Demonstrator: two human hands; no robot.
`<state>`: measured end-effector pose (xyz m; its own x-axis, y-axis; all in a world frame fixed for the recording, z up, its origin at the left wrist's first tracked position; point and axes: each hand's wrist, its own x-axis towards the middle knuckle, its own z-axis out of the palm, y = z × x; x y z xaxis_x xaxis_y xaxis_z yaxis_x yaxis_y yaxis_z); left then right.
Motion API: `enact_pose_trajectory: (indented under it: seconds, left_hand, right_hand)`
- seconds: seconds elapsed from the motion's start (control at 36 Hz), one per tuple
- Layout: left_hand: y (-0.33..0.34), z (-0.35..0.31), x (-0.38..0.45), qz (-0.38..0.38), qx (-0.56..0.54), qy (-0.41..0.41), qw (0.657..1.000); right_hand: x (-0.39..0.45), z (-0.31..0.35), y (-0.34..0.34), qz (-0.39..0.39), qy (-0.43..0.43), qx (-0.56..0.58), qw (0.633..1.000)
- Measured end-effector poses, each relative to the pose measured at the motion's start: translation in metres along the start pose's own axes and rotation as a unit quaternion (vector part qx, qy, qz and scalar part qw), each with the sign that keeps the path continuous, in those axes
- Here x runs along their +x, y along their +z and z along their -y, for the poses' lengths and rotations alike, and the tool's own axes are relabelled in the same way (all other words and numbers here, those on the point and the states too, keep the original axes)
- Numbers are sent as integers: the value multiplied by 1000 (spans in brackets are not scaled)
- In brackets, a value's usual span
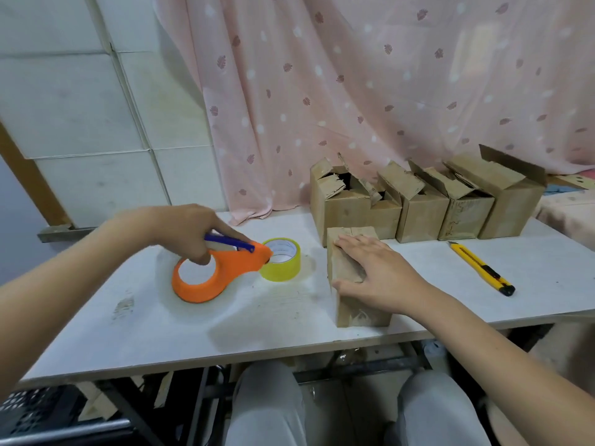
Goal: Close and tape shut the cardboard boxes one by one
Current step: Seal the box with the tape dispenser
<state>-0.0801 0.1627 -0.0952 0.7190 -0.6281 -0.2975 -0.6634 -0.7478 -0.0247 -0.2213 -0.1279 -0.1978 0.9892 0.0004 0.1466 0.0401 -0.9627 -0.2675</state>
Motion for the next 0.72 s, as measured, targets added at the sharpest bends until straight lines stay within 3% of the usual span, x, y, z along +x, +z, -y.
enact_pose_trajectory:
  seconds: [0.08, 0.14, 0.36, 0.58, 0.72]
  left_hand:
    - [23, 19, -6, -28, -150, -62, 986]
    - [39, 26, -6, -54, -195, -113, 973]
    - [84, 24, 6, -134, -175, -284, 933]
    - [109, 12, 20, -119, -221, -322, 913]
    - [110, 3, 20, -128, -178, -343, 913]
  right_hand:
    - [-2, 2, -3, 7, 6, 8, 1000]
    - [-2, 2, -4, 10, 9, 12, 1000]
    - [-3, 3, -5, 16, 22, 33, 999]
    - [-2, -1, -3, -4, 21, 82, 996]
    - [0, 0, -7, -7, 3, 74, 997]
